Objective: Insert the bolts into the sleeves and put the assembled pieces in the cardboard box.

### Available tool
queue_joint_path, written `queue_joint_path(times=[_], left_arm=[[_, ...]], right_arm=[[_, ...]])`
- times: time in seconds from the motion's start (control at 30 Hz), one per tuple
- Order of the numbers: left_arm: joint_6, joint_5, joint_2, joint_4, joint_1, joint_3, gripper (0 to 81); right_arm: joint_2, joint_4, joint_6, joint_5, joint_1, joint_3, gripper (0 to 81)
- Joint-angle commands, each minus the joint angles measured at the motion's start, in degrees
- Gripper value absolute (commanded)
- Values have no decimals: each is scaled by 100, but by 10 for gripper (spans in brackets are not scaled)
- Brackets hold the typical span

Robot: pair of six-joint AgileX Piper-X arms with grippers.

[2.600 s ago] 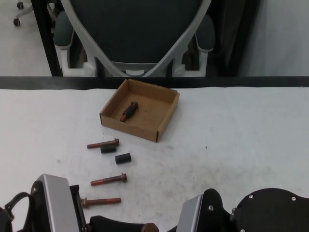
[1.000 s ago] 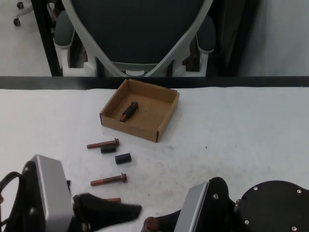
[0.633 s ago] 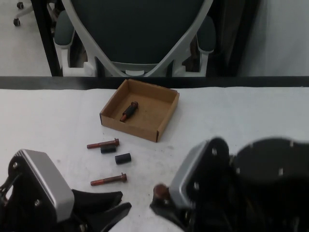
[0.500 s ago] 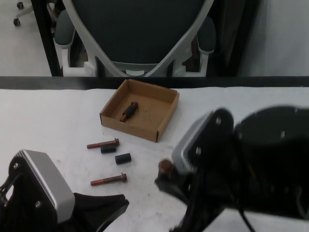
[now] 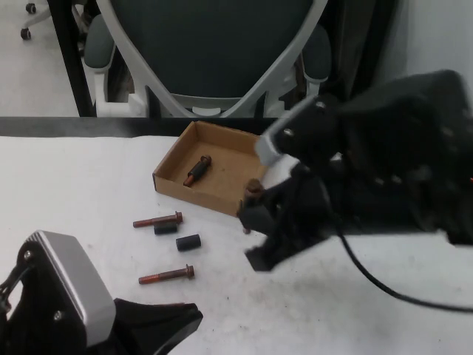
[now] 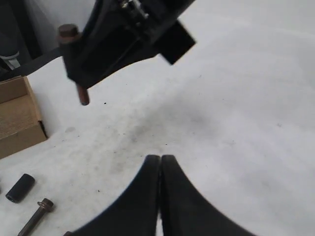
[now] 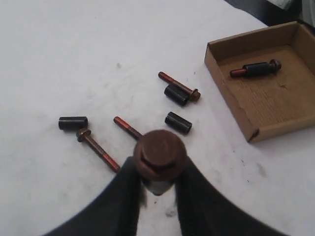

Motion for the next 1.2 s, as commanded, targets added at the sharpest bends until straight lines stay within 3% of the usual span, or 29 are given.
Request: queue_joint_path(times=[0.0,0.57,1.17], left_arm=[[-19,68,-51,-31,8,-55,3],[-19,68,-34,-85,8,267,3],[-19,68,-35,-193,8,267,3]], right_arm=[[319,-76,-23,-227,-128,-339,2],[2752,1578,-266,-757,-1046,-3429,2],[4274,2878,-268,-1099,-1530,-5598,2]])
